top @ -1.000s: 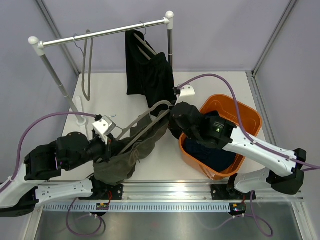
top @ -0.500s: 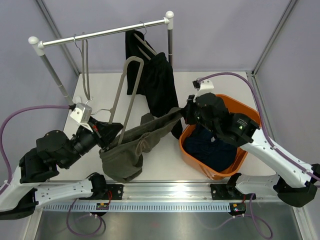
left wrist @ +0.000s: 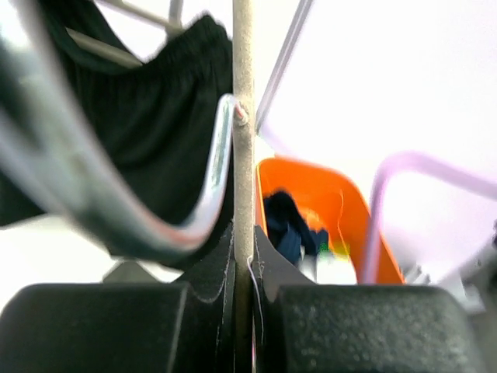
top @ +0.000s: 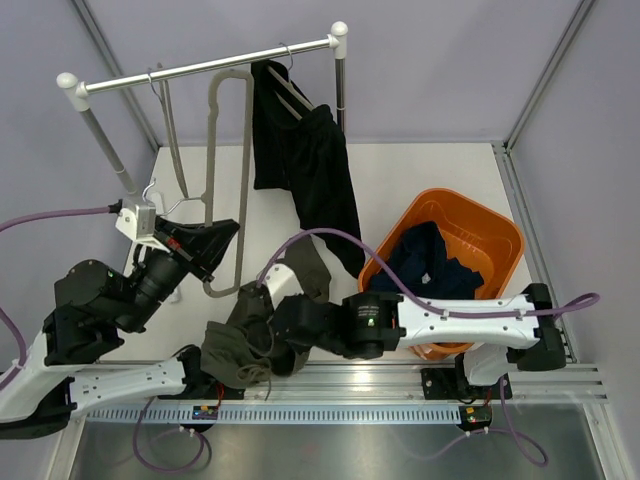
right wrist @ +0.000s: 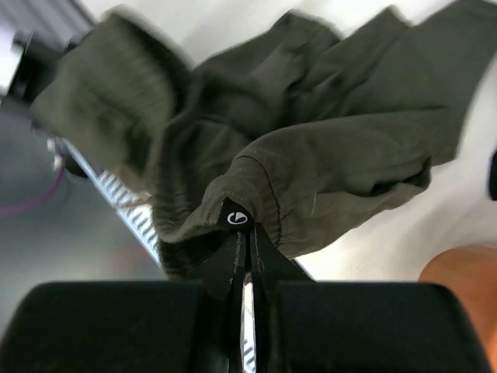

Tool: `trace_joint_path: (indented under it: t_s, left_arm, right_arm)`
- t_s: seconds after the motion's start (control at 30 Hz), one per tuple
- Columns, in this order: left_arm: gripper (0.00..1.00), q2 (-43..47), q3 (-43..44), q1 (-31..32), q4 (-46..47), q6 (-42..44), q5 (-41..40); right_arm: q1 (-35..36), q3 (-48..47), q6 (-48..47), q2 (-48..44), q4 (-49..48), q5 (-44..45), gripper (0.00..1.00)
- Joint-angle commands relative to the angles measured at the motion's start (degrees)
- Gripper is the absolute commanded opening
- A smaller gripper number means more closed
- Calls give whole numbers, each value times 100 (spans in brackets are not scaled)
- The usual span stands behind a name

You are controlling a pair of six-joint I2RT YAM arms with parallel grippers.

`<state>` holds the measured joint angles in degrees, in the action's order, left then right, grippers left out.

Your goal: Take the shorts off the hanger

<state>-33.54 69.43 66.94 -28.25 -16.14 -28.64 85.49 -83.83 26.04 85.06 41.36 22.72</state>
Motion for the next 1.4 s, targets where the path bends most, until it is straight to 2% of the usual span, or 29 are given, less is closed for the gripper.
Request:
trace_joint_path:
  t_s: [0.0, 0.1, 0.2, 0.23, 0.3, 0.33, 0.37, 0.4, 0.43, 0.47, 0.53, 0.57, 0.73, 0.83, 0.93, 1.03, 1.2, 1.37]
  left_arm:
    - [0, -64, -27, 12, 1095, 331, -632]
    - [0, -564, 518, 4, 234, 208, -1046]
    - [0, -785, 686, 4, -382, 15, -1293]
    - [0, -794, 660, 4, -453, -29, -1302]
    - [0, -751, 476, 12, -506, -64, -1258]
    - [0, -698, 432, 4, -567, -82, -1258]
    - [0, -672, 388, 4, -620, -100, -1284]
    - [0, -645, 361, 4, -664, -135, -1310]
    - [0, -628, 343, 4, -716, -152, -1328]
    - [0, -575, 308, 4, -813, -179, -1337]
    - [0, -531, 247, 4, -936, -223, -1363]
    - [0, -487, 238, 4, -980, -240, -1389]
    - [0, -382, 80, 4, -1086, -267, -1451]
    - [0, -451, 80, 4, -1130, -284, -1337]
    - [0, -574, 106, 4, -1148, -302, -1170]
    - [0, -662, 132, 4, -1121, -284, -1073]
    - [0, -777, 211, -5, -1139, -240, -994]
    - [0, -865, 247, 3, -1086, -197, -924]
  right_arm:
    - [275, -1018, 23, 107, 528, 1037, 0]
    - [266, -1363, -37, -198, 1127, 2082, 0]
    - [266, -2082, -389, -594, 1707, 3209, 0]
    - [266, -2580, -642, -709, 1848, 3517, 0]
    - [310, -3040, -1195, -1216, 1543, 4168, 0]
    - [336, -3051, -1920, -1446, 1193, 4336, 0]
    - [345, -2982, -2389, -1683, 172, 4555, 0]
    - [345, -2650, -2915, -2173, -448, 4635, 0]
    - [345, -2447, -3973, -2412, -1150, 4767, 0]
    - [345, -2306, -4489, -2580, -2340, 5003, 0]
    - [345, -1989, -5690, -2923, -3279, 5215, 0]
    - [345, -1910, -5959, -3012, -3919, 5303, 0]
    - [345, -1444, -6233, -3548, -4443, 5155, 0]
    - [345, -1084, -6804, -3689, -5292, 5181, 0]
    - [345, -924, -6447, -3724, -5061, 5172, 0]
    - [336, -837, -5658, -3698, -3877, 5225, 0]
    - [302, -424, -4532, -3891, -2978, 5427, 0]
    - [266, -292, -3187, -3945, -1397, 5436, 0]
